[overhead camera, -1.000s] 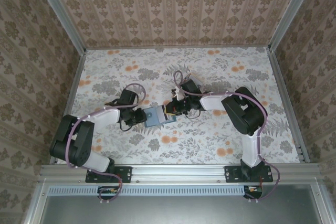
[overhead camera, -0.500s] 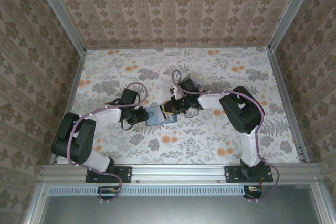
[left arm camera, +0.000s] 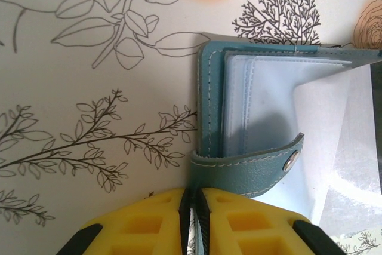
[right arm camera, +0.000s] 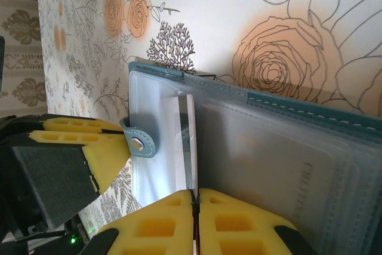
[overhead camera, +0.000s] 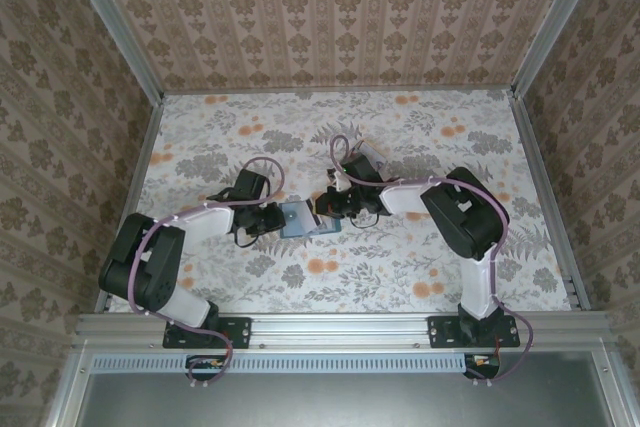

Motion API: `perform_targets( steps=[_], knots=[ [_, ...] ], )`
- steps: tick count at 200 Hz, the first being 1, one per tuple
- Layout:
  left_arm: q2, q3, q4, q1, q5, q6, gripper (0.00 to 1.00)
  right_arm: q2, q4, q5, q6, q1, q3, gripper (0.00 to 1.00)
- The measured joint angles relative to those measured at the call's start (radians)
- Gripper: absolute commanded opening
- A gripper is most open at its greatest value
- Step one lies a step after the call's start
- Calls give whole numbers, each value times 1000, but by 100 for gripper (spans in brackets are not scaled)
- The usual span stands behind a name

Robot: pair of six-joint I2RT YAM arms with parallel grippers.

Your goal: Put the credit cards into the card holder

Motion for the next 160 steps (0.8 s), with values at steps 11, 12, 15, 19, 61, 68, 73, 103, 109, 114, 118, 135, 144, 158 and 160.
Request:
perform_targets(
  steps=[11,12,15,19,61,68,73,103,109,114,118,135,144,158,160],
  knots=[
    [0,-1,4,0,0,0,18,-5,17,11,2,0,-12,8],
    [0,-1,5,0,0,0,18,-5,19,12,3,0,-13,8],
    [1,-1,5,0,0,0,18,-6,23,15,3,0,-16,8],
    [1,-1,7,0,1,0,18,-8,30,18,4,0,-20,8],
    [0,-8,21,0,3,0,17,-26,84,47,26,1,-59,8],
    [0,-9,23,0,3,0,17,-29,88,50,26,1,-64,7],
    [0,-10,24,0,3,0,17,-32,89,53,26,1,-66,8],
    [0,-11,28,-2,3,-1,17,-43,104,68,33,1,-86,6],
    [0,-11,29,-2,3,-1,17,-46,109,71,34,1,-92,6],
    [0,-11,29,-2,3,-1,17,-49,114,74,37,1,-98,6],
    [0,-11,29,-2,3,-1,17,-51,118,76,38,1,-103,6],
    [0,-12,33,-3,3,-4,17,-63,142,88,50,1,-128,4],
    [0,-13,34,-6,2,-4,17,-66,162,95,55,3,-141,4],
    [0,-13,37,-6,2,-4,17,-68,198,103,66,3,-160,4],
    [0,-13,37,-7,2,-4,17,-69,202,105,68,3,-162,4]
  ],
)
